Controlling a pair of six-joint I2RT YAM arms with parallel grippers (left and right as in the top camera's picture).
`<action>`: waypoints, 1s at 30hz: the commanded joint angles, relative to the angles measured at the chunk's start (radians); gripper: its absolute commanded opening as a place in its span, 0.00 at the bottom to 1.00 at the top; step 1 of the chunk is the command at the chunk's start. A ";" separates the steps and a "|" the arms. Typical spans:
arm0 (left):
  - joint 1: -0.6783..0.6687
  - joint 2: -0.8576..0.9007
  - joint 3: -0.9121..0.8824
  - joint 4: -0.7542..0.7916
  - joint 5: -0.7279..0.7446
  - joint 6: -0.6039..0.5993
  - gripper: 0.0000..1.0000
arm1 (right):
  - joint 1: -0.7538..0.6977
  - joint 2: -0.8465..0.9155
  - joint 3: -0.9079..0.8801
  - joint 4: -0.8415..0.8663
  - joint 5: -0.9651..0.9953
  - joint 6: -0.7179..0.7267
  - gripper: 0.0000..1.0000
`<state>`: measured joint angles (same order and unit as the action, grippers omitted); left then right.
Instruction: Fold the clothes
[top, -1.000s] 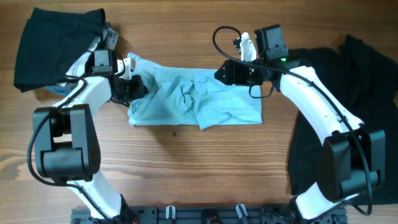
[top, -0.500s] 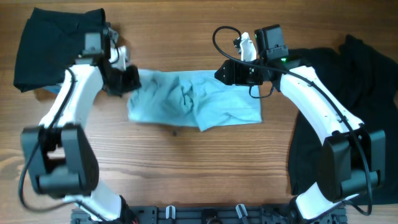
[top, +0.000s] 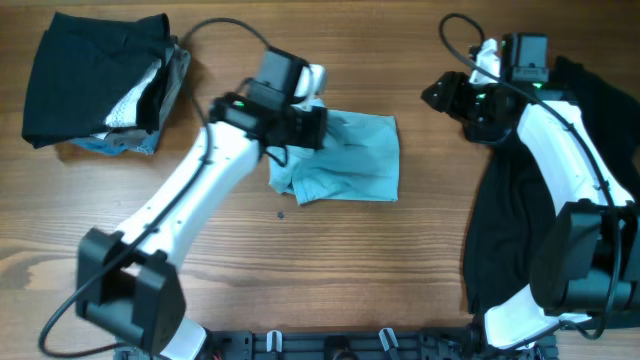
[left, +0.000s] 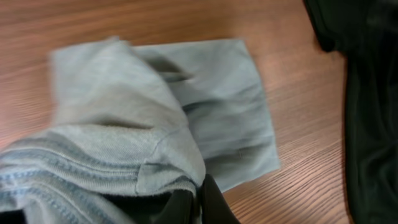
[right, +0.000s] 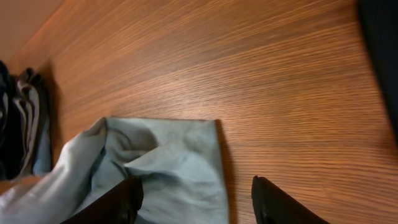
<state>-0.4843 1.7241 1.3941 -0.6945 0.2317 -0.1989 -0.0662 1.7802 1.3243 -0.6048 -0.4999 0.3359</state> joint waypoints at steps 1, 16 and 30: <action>-0.101 0.103 0.007 0.072 -0.017 -0.072 0.04 | -0.009 -0.006 0.005 -0.003 0.006 -0.002 0.62; -0.188 0.071 0.101 0.112 -0.078 -0.115 0.49 | 0.055 -0.005 0.005 -0.066 -0.210 -0.289 0.64; 0.217 -0.252 0.138 -0.135 -0.237 -0.067 0.10 | 0.583 0.014 0.005 0.011 0.307 -0.232 0.59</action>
<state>-0.3141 1.4883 1.5219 -0.8078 0.0246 -0.2821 0.4522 1.7802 1.3243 -0.5980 -0.3985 0.0895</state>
